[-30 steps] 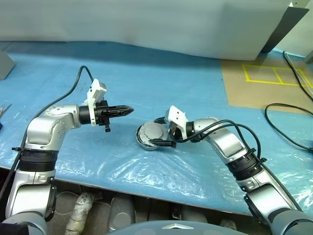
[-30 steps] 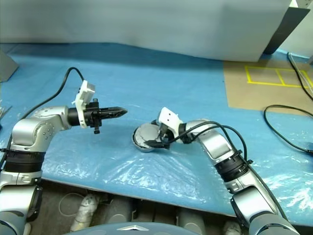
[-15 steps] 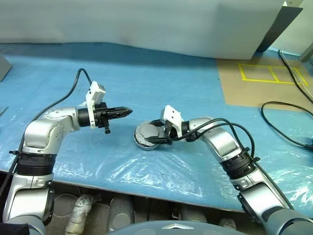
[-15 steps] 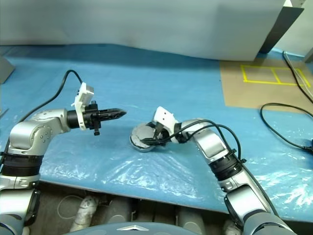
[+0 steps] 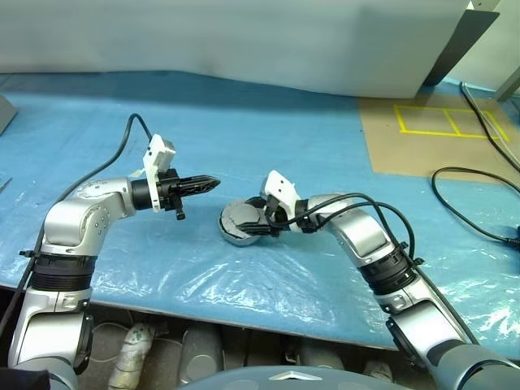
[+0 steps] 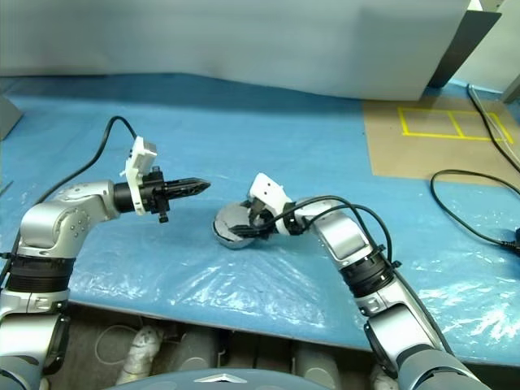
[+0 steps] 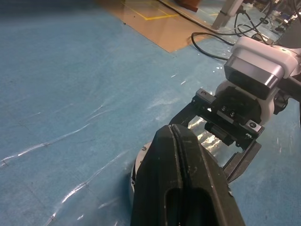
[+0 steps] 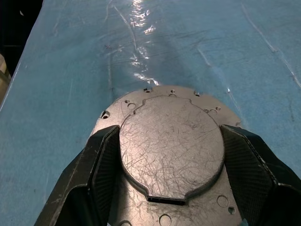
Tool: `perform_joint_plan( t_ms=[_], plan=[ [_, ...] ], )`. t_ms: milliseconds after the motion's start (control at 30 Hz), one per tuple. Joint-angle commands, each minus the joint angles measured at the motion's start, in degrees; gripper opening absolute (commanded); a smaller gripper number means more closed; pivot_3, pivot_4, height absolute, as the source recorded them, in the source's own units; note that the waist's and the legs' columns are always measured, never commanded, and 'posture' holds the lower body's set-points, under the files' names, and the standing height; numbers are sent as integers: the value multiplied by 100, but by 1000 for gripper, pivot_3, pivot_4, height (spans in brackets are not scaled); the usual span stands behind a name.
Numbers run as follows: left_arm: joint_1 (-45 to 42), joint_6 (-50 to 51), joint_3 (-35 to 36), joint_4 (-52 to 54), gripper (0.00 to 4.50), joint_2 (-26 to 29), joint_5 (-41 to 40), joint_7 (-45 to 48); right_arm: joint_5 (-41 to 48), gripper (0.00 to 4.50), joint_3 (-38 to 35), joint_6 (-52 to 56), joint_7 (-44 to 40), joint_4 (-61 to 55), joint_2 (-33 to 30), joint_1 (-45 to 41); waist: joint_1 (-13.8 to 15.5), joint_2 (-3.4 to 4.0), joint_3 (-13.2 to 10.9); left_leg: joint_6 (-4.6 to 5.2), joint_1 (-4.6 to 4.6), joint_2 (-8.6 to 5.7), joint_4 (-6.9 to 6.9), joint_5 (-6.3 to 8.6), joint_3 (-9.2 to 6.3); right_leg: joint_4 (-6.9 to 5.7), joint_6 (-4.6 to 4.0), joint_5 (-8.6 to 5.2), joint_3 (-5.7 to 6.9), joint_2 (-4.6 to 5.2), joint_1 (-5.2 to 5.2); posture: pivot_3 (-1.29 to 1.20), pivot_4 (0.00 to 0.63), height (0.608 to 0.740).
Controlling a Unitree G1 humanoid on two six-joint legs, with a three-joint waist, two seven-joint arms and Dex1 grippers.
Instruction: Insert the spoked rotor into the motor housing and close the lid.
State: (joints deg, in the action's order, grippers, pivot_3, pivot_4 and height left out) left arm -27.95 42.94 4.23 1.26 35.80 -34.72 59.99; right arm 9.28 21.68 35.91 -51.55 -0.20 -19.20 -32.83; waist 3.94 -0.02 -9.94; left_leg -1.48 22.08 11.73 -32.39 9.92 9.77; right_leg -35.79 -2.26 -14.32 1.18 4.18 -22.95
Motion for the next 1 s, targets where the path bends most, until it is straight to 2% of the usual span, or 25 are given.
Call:
perform_joint_plan(
  t_ms=[33, 467, 833, 1000],
  plan=[
    [-69, -112, 49, 8, 0, -4, -37, 14, 162, 2976, -192, 154, 26, -295, 2, -145, 4, 0, 0, 0, 1, 0, -1, 0, 0, 0, 0, 0, 0, 0, 0, 0, 150, 740],
    [-130, -131, -12, 12, 0, -51, -37, 13, 352, 2976, -529, 93, 238, -313, 147, -296, 5, 0, 0, -1, 11, -4, 3, 0, 0, 4, 1, 1, 2, 0, -7, 0, 150, 740],
    [-144, -213, -66, -80, 0, -170, 8, -3, -123, 2976, 25, -150, 315, 98, 156, -89, 5, 0, 0, -1, 11, -4, 4, 0, 0, 3, 2, 1, 3, 0, -6, 0, 150, 740],
    [-223, -239, -79, -173, 0, -159, 27, 32, -119, 2976, -15, -158, 429, 128, 289, -53, 0, 0, 0, -1, 7, -5, 3, 0, 0, 0, 2, 1, 3, 0, -5, 0, 150, 740]
  ],
)
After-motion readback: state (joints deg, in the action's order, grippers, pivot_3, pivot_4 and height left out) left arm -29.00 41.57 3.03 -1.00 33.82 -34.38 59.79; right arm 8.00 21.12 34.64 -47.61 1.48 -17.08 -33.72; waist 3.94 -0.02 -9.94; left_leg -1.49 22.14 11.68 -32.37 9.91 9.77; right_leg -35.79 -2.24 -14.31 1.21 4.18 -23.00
